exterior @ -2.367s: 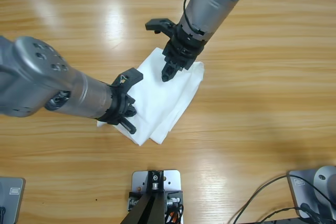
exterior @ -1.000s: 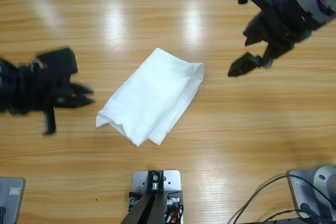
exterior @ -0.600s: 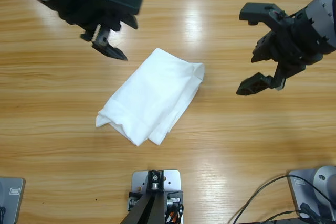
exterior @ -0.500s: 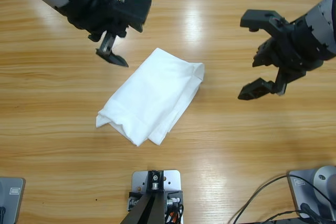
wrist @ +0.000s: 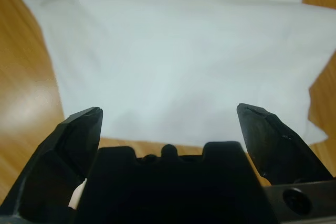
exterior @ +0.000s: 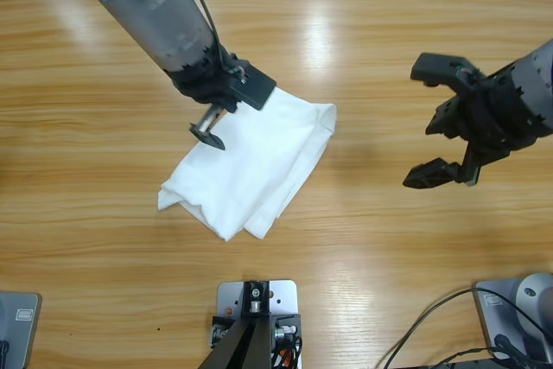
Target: Fold clothes
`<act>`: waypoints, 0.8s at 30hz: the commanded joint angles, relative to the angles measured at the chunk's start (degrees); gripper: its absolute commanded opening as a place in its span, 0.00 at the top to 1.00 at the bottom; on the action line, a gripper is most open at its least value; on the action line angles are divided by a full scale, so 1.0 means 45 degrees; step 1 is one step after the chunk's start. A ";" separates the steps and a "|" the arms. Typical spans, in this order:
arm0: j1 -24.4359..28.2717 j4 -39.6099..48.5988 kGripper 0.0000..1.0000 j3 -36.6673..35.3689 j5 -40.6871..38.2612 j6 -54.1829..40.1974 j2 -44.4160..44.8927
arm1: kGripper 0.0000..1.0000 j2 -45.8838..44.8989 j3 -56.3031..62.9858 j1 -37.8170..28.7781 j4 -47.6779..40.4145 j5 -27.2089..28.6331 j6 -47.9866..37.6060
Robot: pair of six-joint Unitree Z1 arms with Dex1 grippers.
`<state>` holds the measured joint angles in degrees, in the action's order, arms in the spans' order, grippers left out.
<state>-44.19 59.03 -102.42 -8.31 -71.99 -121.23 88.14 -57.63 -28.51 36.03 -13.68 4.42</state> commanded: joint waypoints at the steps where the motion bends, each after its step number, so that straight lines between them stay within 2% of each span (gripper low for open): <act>1: -0.0399 -0.0403 0.00 -0.0537 0.0053 -0.0147 -0.1713 | 0.00 -0.0041 0.0835 0.0227 -0.0694 -0.0260 -0.0063; 20: -0.0844 -0.0251 0.00 -0.1048 0.0897 -0.0151 -0.3920 | 0.00 0.0327 0.1085 0.1043 -0.1346 -0.0260 -0.0024; 24: -0.0786 -0.0372 0.00 -0.1025 0.0830 0.0501 -0.3959 | 0.00 0.0311 0.1069 0.1301 -0.1350 -0.0252 -0.0036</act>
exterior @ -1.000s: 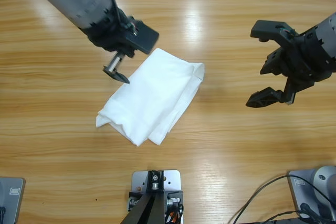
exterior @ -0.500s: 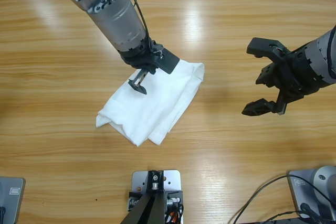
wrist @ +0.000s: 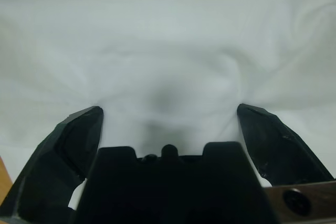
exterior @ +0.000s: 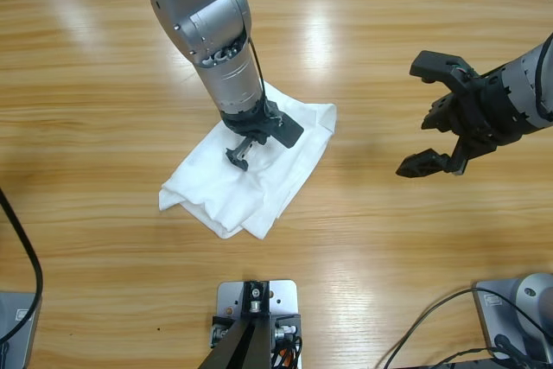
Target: Fold clothes
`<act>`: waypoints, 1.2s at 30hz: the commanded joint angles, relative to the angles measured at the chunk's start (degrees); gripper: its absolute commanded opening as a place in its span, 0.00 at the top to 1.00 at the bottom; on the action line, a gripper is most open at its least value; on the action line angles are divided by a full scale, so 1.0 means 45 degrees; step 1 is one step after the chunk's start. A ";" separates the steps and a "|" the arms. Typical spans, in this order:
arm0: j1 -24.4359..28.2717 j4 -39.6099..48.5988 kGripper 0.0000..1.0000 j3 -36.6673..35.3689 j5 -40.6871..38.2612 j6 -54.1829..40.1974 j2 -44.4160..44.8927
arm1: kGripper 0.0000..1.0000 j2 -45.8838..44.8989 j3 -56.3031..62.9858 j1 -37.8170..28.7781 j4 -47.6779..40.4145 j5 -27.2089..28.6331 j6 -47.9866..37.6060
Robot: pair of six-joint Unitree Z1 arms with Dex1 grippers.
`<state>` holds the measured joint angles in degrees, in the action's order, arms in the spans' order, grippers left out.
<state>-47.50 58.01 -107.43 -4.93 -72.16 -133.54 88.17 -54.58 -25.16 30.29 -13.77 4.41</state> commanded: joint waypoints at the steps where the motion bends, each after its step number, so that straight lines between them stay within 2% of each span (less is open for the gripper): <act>1: -0.0049 -0.0157 0.00 0.0049 0.0081 0.0750 -0.1246 | 0.00 0.0310 0.0390 0.0583 -0.0074 -0.0197 -0.0043; 3: -0.0049 -0.0141 0.00 -0.0173 0.0124 0.1758 -0.1371 | 0.00 0.0271 0.0382 0.0610 -0.0071 -0.0154 -0.0043; 6: 0.0029 -0.0098 0.00 -0.0994 0.1030 0.5110 -0.1828 | 0.01 0.0216 0.0390 0.0649 -0.0071 -0.0142 -0.0105; 10: 0.0611 0.0062 0.00 -0.1806 0.2030 0.8563 -0.2250 | 0.01 0.0193 0.0382 0.0751 -0.0071 -0.0142 -0.0160; 14: 0.2318 0.1179 0.00 -0.3169 0.3182 1.3016 -0.2863 | 0.01 0.0310 0.0351 0.0853 -0.0074 -0.0142 -0.0164; 17: 0.4170 0.2847 0.00 -0.5185 0.3147 1.6977 -0.3684 | 0.01 0.0560 0.0273 0.0864 -0.0098 -0.0134 -0.0180; 20: 0.5697 0.3765 0.00 -0.7052 0.3124 1.9536 -0.4348 | 0.01 0.0751 0.0210 0.0864 -0.0172 -0.0123 -0.0203; 22: 0.6365 0.3917 0.00 -0.8369 0.3163 2.0020 -0.4809 | 0.01 0.0833 0.0179 0.0864 -0.0172 -0.0099 -0.0246; 26: 0.7650 0.4484 0.00 -1.2001 0.3163 2.0555 -0.6234 | 0.01 0.0900 0.0261 0.0864 -0.0184 -0.0064 -0.0430; 27: 0.7935 0.4601 0.00 -1.2435 0.3147 2.0547 -0.6492 | 0.01 0.0939 0.0273 0.0864 -0.0188 -0.0064 -0.0453; 31: 0.8928 0.5640 0.00 -1.2572 0.3604 2.0508 -0.6766 | 0.01 0.1095 0.0288 0.0864 -0.0262 -0.0091 -0.0578; 36: 1.0010 0.5863 0.00 -1.2982 0.3827 2.0520 -0.6762 | 0.01 0.1345 0.0113 0.0864 -0.0364 -0.0130 -0.0769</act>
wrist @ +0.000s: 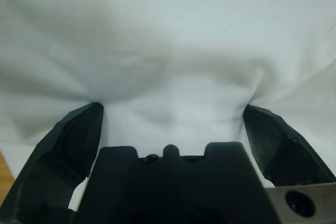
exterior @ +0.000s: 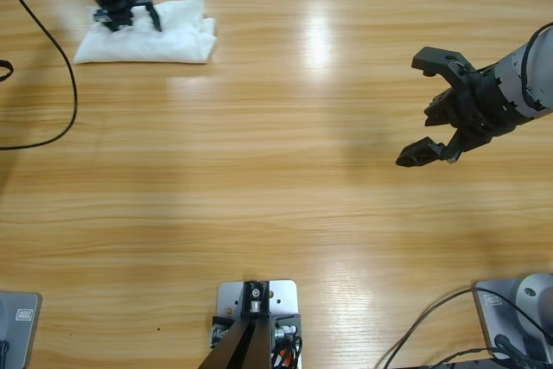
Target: Fold clothes
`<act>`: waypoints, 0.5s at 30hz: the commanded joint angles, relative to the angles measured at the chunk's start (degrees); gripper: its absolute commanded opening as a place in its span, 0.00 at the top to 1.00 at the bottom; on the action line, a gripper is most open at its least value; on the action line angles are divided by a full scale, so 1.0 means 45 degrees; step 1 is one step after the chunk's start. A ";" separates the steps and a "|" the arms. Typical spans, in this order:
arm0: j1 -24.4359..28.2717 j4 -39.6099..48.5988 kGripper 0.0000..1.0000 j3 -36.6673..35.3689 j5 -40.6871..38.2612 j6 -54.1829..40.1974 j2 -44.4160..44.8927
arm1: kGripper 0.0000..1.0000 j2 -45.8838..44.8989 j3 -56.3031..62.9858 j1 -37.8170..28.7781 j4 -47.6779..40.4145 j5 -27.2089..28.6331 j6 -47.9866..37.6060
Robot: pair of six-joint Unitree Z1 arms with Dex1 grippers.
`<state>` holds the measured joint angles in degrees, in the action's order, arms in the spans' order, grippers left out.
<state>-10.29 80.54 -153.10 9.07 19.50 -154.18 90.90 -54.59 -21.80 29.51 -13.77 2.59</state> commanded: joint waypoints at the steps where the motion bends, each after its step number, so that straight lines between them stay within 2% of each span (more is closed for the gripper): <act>1: 0.1970 0.0841 0.00 -0.3059 0.0711 0.0140 -0.2269 | 0.01 0.0742 0.0058 0.0118 -0.0190 -0.0162 -0.0415; 4: 0.2369 0.0744 0.00 -0.3739 0.0637 -0.0602 -0.2578 | 0.01 0.0738 0.0058 0.0118 -0.0202 -0.0186 -0.0591; 10: 0.2345 0.0537 0.00 -0.4043 -0.0344 -0.2399 -0.2676 | 0.01 0.0703 0.0022 0.0118 -0.0210 -0.0213 -0.0770; 15: 0.2306 0.0322 0.00 -0.4360 -0.0531 -0.2727 -0.2847 | 0.01 0.0695 0.0101 0.0118 -0.0210 -0.0201 -0.0766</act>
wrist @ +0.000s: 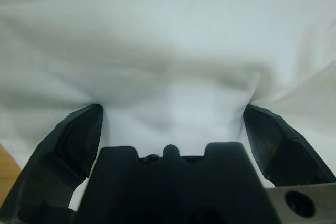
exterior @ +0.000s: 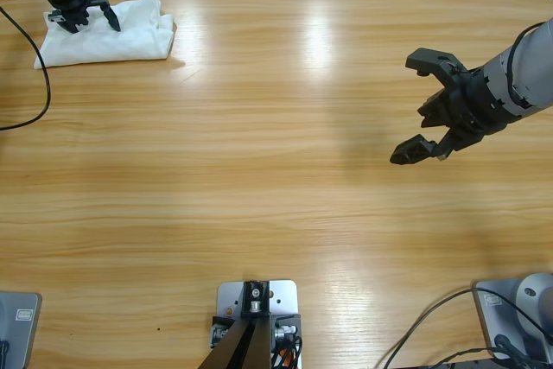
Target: Fold clothes
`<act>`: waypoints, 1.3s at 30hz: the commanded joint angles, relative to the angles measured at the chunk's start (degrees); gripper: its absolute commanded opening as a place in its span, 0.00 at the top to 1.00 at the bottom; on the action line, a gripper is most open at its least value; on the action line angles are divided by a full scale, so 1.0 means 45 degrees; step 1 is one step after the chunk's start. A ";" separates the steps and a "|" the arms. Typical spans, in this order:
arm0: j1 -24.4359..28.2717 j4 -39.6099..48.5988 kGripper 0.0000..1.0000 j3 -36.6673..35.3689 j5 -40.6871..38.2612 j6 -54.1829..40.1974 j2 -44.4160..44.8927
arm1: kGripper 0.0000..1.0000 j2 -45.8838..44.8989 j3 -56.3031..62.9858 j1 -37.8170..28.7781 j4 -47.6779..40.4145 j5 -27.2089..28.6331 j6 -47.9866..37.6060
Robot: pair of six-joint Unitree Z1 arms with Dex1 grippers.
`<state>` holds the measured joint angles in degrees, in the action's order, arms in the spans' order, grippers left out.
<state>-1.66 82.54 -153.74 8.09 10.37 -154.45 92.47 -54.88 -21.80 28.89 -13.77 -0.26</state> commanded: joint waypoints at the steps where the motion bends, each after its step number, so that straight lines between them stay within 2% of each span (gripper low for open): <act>1: 0.0384 -0.0136 0.00 -0.4308 -0.0328 -0.0972 -0.2787 | 0.01 0.0370 0.0183 0.0118 -0.0072 -0.0189 -0.0125; 4: 0.0251 -0.0081 0.00 -0.4703 -0.0320 -0.1190 -0.2662 | 0.01 0.0331 0.0222 0.0118 -0.0072 -0.0189 -0.0117; 7: -0.0073 0.0161 0.00 -0.4918 -0.0184 -0.1171 -0.1631 | 0.00 -0.0317 0.0199 0.0056 -0.0045 -0.0119 -0.0121; 12: -0.0796 0.0720 0.00 -0.4847 0.0098 -0.1132 0.1908 | 0.00 -0.1821 -0.0493 0.0040 0.0850 0.0256 -0.0094; 16: -0.0960 0.1825 0.00 -0.3566 0.0453 -0.1097 0.4518 | 0.00 -0.2689 -0.1161 0.0040 0.1920 0.0901 -0.0168; 19: -0.0838 0.1892 0.00 -0.1113 0.0656 -0.1237 0.6854 | 0.00 -0.3614 -0.1001 0.0044 0.2307 0.1319 -0.0469; 23: -0.0706 0.1548 0.00 0.3750 0.0453 -0.1995 1.0045 | 0.03 -0.4860 -0.0223 0.0056 0.2479 0.1436 -0.1297; 29: -0.0733 -0.2581 0.00 1.1879 0.0129 -0.1710 1.5143 | 0.03 -0.5407 0.0413 0.0048 0.3400 0.1522 -0.1235; 33: -0.1163 -0.4222 0.00 1.6590 -0.1352 -0.1554 1.8158 | 0.00 -0.6118 -0.0087 0.0048 0.4924 0.2397 -0.1071; 36: -0.1635 -0.5417 0.00 1.9516 -0.2180 -0.1561 2.0069 | 0.00 -0.6595 0.0109 0.0048 0.5721 0.3518 -0.0895; 39: -0.1663 -0.6589 0.00 2.1750 -0.2383 -0.1518 2.1647 | 0.00 -0.7458 0.0284 0.0056 0.5604 0.3983 -0.0977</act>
<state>-7.21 62.61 -76.43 1.25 2.71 -72.61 65.60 -55.79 -21.80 51.70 -1.46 -5.05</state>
